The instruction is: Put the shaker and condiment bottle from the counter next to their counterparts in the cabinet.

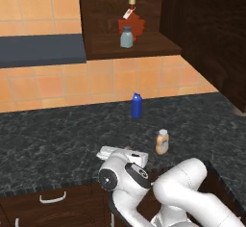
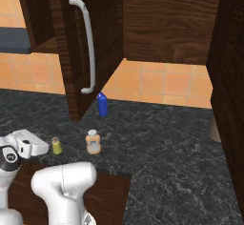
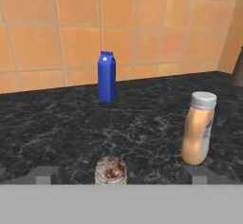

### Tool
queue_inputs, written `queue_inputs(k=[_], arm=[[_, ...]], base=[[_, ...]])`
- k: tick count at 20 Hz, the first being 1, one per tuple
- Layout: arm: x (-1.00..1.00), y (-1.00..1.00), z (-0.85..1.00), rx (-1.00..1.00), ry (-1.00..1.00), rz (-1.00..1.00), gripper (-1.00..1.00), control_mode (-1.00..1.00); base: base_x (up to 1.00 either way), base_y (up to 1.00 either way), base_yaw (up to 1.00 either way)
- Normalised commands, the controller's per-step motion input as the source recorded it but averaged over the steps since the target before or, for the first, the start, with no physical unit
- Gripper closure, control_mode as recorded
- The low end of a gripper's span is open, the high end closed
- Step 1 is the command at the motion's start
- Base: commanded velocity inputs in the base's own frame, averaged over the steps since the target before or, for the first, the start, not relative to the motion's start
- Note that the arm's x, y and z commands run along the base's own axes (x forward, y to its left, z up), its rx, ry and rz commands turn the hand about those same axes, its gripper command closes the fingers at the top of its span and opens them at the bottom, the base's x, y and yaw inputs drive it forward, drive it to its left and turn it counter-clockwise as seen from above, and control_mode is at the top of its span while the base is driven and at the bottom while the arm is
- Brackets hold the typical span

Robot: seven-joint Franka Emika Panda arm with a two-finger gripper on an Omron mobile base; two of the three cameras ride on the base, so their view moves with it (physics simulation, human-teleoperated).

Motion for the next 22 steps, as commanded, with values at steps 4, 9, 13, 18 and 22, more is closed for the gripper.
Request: queue_inputs(k=[4, 9, 13, 18, 22], arm=[[0.00, 0.09, -0.31, -0.01, 0.00, 0.00, -1.00, -1.00], [0.03, 0.00, -0.13, 0.00, 0.00, -0.02, -1.00, -1.00], [0.12, 0.04, -0.10, 0.00, 0.00, 0.00, -1.00, -1.00], [0.06, -0.08, -0.07, 0.00, 0.00, -0.01, -1.00, -1.00], [0.21, -0.19, -0.11, 0.00, 0.00, -0.01, -1.00, -1.00]], base=[[0.00, 0.00, 0.00], [0.00, 0.00, 0.00], [0.00, 0.00, 0.00], [0.00, 0.00, 0.00], [0.00, 0.00, 0.00]])
